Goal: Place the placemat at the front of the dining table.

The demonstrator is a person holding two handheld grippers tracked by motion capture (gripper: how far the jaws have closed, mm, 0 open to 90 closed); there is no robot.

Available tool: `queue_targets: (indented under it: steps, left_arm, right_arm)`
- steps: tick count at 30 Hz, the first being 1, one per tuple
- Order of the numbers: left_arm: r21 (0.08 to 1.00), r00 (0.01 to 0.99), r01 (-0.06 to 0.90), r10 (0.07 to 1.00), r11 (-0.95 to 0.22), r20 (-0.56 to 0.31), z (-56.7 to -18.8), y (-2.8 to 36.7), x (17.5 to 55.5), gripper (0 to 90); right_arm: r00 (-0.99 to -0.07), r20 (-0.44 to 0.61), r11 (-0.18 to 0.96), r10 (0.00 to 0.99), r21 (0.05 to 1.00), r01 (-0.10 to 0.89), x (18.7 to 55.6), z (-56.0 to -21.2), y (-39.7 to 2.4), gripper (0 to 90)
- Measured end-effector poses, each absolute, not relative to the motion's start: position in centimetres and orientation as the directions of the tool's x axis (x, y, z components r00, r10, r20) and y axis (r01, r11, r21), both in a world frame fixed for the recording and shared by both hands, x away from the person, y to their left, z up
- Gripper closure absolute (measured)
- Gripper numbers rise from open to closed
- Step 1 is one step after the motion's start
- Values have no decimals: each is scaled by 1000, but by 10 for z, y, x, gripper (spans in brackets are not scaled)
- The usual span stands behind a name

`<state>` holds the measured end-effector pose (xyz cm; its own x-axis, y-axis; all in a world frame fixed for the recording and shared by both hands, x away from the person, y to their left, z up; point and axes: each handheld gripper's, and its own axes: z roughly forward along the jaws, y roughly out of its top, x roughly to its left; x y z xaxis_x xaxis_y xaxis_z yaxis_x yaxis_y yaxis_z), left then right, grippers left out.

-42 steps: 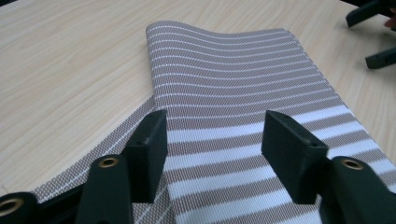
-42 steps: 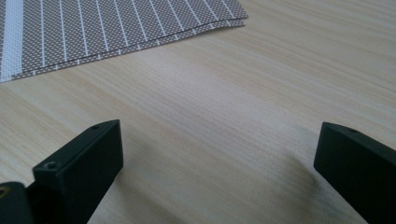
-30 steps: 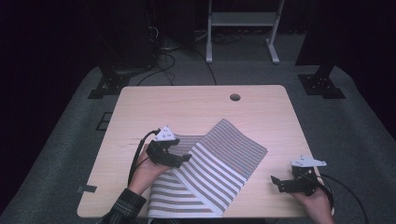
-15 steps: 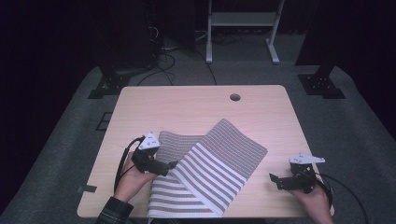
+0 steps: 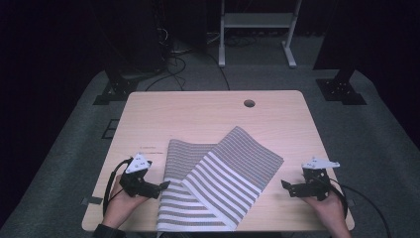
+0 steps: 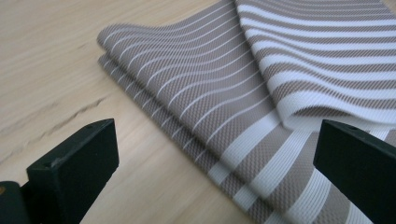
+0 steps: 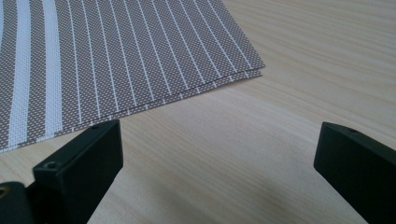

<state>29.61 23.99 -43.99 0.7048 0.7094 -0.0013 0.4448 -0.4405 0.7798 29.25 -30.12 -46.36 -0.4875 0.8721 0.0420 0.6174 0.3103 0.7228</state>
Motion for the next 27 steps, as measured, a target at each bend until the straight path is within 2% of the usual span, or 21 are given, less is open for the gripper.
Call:
queue_targets:
  steps: [2, 11, 14, 16, 21, 27]
  left_arm:
    - [777, 688, 452, 726, -438, 9, -445, 250, 293, 0]
    - [750, 640, 502, 768, -431, 14, -461, 273, 292, 0]
    - [738, 623, 523, 782, -426, 10, -467, 280, 293, 0]
    - [734, 613, 535, 790, -418, 4, -471, 284, 295, 0]
    - [703, 608, 561, 794, -437, 8, -481, 285, 300, 0]
    - [709, 608, 554, 794, -436, 13, -483, 285, 300, 0]
  right_arm:
    - [-496, 57, 308, 866, 720, 622, 295, -462, -299, 65]
    - [-503, 64, 308, 862, 722, 619, 302, -460, -292, 69]
    - [-501, 64, 301, 863, 732, 611, 305, -457, -290, 117]
    - [-503, 65, 300, 862, 733, 610, 306, -456, -290, 120]
    - [-498, 70, 294, 864, 732, 614, 314, -454, -285, 133]
    - [-499, 64, 302, 864, 727, 616, 321, -454, -280, 139]
